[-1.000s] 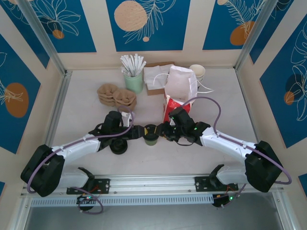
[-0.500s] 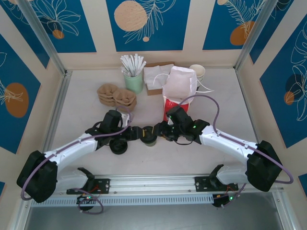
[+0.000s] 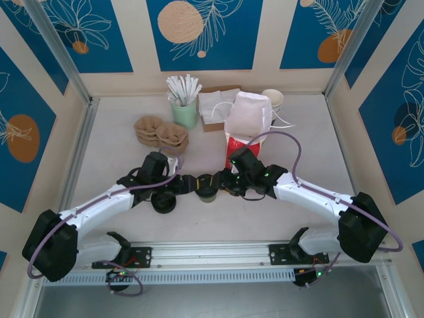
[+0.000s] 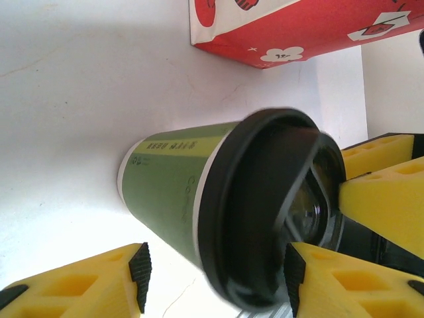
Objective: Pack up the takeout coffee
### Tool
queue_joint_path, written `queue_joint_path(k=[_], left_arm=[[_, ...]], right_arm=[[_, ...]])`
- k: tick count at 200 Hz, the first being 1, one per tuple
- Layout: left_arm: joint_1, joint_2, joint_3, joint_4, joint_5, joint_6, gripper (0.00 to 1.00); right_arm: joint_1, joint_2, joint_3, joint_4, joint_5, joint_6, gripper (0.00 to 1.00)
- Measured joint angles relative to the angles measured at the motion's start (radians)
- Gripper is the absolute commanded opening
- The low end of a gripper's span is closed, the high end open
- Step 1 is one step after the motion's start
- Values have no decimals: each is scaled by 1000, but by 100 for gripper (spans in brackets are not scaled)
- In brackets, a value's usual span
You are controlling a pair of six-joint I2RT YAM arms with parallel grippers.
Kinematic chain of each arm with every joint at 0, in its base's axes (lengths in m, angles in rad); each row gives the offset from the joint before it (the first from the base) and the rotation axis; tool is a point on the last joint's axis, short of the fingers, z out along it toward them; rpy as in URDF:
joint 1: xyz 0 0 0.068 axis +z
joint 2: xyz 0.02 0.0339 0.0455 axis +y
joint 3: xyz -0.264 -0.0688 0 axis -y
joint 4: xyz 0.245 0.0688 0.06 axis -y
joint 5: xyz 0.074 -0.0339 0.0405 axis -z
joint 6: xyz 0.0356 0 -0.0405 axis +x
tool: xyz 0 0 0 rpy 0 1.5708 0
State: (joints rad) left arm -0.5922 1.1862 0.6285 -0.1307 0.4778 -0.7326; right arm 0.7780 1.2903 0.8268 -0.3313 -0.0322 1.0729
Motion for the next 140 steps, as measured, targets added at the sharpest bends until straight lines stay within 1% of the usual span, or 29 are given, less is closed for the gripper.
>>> queue_joint_path(k=[15, 78, 140], left_arm=[[0, -5, 17, -18, -1, 4, 60], [0, -92, 72, -101, -39, 29, 63], [0, -140, 77, -175, -77, 48, 65]], right_arm=[[0, 4, 2, -3, 0, 0, 45], [2, 23, 3, 10, -9, 0, 46], [40, 39, 3, 38, -17, 5, 46]])
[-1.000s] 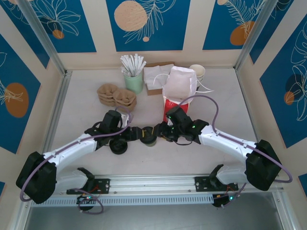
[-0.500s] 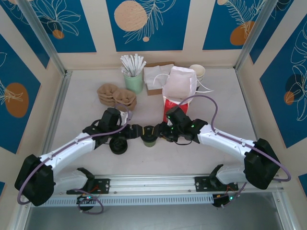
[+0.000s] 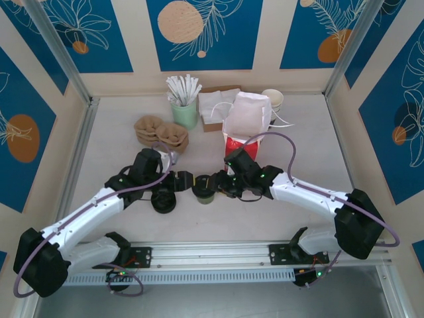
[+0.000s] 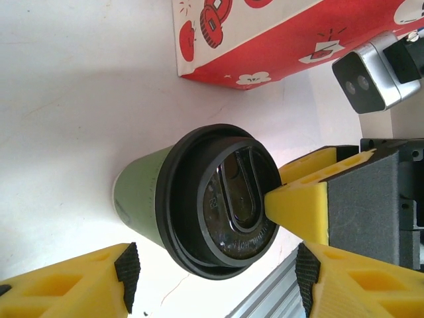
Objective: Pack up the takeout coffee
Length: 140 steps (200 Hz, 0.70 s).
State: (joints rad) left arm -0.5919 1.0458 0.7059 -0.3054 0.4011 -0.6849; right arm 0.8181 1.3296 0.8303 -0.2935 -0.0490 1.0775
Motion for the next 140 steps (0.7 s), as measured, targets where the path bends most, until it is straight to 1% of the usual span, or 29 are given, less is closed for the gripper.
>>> queue_joint_path(k=[40, 79, 114, 140], left_arm=[[0, -6, 0, -13, -10, 4, 65], [0, -32, 0, -37, -25, 8, 67], [0, -71, 14, -85, -75, 15, 70], [1, -103, 47, -130, -138, 15, 72]], right_arm=[[14, 11, 11, 14, -7, 4, 46], [16, 10, 29, -8, -6, 3, 47], [16, -10, 50, -61, -2, 2, 51], [10, -39, 66, -111, 10, -8, 52]])
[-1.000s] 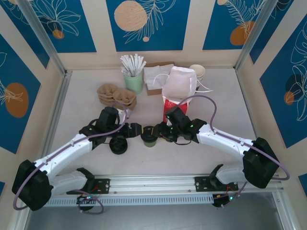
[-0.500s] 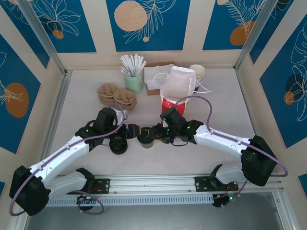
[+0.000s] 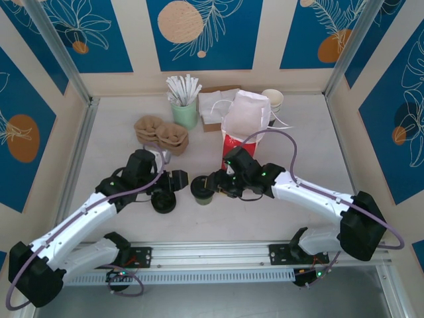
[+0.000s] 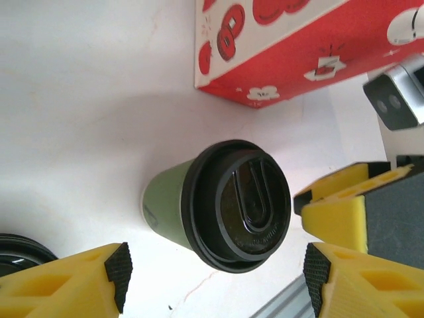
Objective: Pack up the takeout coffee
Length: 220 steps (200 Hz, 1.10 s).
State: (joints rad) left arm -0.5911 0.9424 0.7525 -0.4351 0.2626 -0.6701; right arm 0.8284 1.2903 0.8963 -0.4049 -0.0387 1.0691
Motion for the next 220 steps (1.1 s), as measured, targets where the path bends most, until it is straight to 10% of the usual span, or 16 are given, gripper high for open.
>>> queue_joint_path(k=[140, 220], left_arm=[[27, -40, 131, -134, -506, -95, 80], [123, 143, 138, -37, -576, -229, 75]], right_arm=[[-85, -322, 103, -330, 0, -72, 53], [-351, -417, 322, -499, -103, -227, 53]])
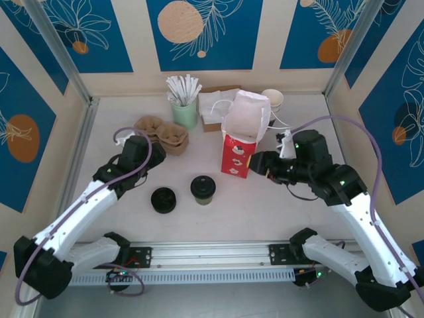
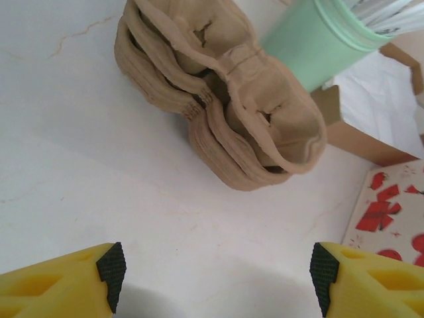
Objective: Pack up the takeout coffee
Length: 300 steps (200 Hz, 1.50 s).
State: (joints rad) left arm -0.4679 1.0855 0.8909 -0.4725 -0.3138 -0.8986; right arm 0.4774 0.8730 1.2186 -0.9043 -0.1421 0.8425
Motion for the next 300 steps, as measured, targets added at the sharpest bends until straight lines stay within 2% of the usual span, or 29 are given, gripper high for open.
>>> queue_joint_path(k=[23, 43, 77, 113, 133, 186, 236, 300], left_arm=[[29, 134, 44, 34, 45, -10, 74], [42, 220, 77, 79, 87, -23, 67], [63, 299, 88, 159, 143, -63, 62], [80, 359, 91, 225, 178, -102, 53], [89, 395, 109, 251, 198, -115, 47], [101, 439, 145, 293, 209, -137, 44], [103, 455, 148, 310, 198, -174, 34], [103, 455, 148, 335, 178, -220, 26]], right_arm=[[-86, -2, 42, 5, -43, -63, 55], [-174, 8, 76, 14, -103, -105, 54], [-314, 32, 96, 45, -219, -127, 54], [-394, 33, 73, 68, -311, -130, 54], [-424, 33, 60, 74, -349, -130, 54], [-478, 26, 10, 74, -414, -130, 54], [-510, 25, 7, 75, -448, -130, 54], [-528, 23, -5, 75, -469, -130, 54]])
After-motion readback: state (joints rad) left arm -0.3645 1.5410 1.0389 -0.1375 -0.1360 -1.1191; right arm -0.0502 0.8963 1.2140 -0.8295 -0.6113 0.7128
